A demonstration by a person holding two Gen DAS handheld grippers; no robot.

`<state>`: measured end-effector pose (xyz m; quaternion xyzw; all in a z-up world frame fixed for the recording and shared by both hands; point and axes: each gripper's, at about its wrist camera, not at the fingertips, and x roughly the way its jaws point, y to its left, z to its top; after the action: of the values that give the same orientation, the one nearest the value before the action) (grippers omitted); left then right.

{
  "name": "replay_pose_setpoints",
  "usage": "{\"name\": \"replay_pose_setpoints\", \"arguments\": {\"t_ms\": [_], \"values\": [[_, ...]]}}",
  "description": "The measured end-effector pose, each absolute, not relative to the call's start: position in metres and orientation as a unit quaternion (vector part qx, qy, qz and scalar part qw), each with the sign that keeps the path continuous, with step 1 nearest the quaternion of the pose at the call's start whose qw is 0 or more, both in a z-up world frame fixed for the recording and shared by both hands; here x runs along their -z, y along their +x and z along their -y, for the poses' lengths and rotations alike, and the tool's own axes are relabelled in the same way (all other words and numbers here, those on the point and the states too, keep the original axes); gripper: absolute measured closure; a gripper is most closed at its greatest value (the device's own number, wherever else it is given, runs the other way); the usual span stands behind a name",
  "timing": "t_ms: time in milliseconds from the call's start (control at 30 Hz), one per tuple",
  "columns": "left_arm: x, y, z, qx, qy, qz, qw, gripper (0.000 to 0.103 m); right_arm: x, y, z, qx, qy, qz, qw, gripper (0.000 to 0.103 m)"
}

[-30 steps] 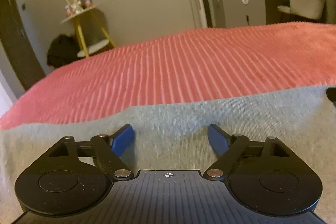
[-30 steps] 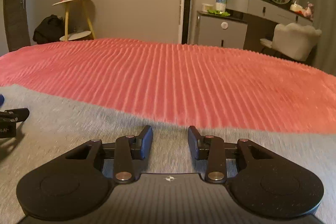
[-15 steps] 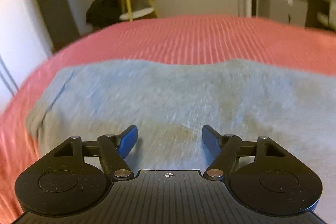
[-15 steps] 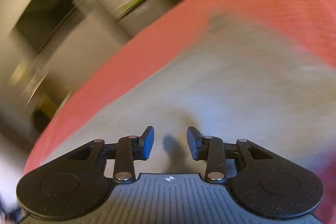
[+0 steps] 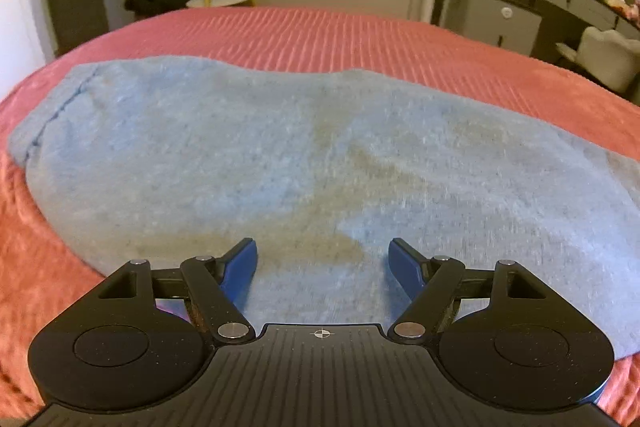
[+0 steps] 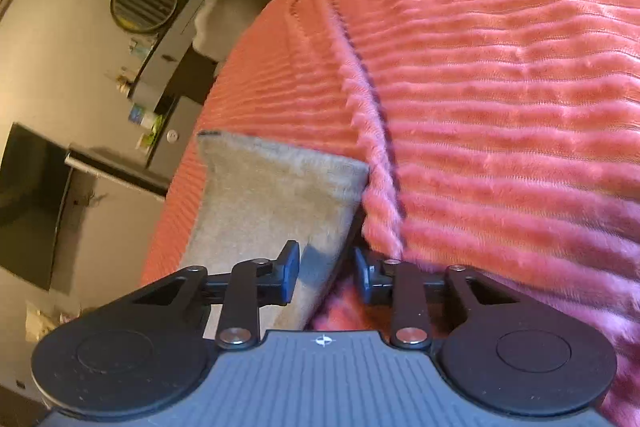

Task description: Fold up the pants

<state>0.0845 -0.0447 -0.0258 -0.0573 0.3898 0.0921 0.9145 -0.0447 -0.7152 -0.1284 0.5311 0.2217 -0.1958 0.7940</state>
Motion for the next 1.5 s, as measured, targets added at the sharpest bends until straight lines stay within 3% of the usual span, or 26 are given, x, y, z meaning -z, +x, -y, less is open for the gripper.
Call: {"name": "replay_pose_setpoints", "arguments": {"t_ms": [167,233,300,400,467,633,700,733,1033,1300,1500], "values": [[0.038,0.083,0.046,-0.108,-0.058,-0.386,0.914,0.024,0.131,-0.031,0.726,0.200,0.536,-0.216,0.792,0.074],[0.039,0.083,0.047,-0.107,-0.056,-0.384,0.915,0.023,0.120,-0.026,0.724,0.190,0.512,-0.209,0.811,0.087],[0.041,0.083,0.046,-0.106,-0.056,-0.382,0.916,0.022,0.107,-0.027,0.716,0.171,0.468,-0.190,0.846,0.087],[0.041,0.083,0.045,-0.104,-0.056,-0.379,0.918,0.021,0.105,-0.021,0.711,0.175,0.436,-0.195,0.861,0.082],[0.041,0.083,0.045,-0.102,-0.058,-0.379,0.918,0.020,0.111,-0.014,0.716,0.187,0.442,-0.220,0.849,0.067],[0.040,0.082,0.041,-0.098,-0.066,-0.378,0.918,0.020,0.121,-0.014,0.730,0.181,0.515,-0.205,0.813,0.065],[0.040,0.082,0.040,-0.097,-0.069,-0.377,0.919,0.020,0.116,-0.019,0.728,0.171,0.522,-0.183,0.815,0.074],[0.040,0.082,0.040,-0.097,-0.072,-0.376,0.919,0.020,0.111,-0.019,0.726,0.167,0.514,-0.175,0.823,0.084],[0.037,0.077,0.034,-0.089,-0.085,-0.373,0.920,0.024,0.084,0.000,0.700,0.253,0.392,-0.247,0.849,0.090],[0.034,0.074,0.025,-0.089,-0.119,-0.367,0.918,0.027,-0.019,0.063,0.555,0.040,0.185,-0.248,0.950,0.091],[0.030,0.068,0.019,-0.086,-0.132,-0.363,0.918,0.028,0.008,0.077,0.433,-0.151,0.103,-0.344,0.921,0.085]]}}
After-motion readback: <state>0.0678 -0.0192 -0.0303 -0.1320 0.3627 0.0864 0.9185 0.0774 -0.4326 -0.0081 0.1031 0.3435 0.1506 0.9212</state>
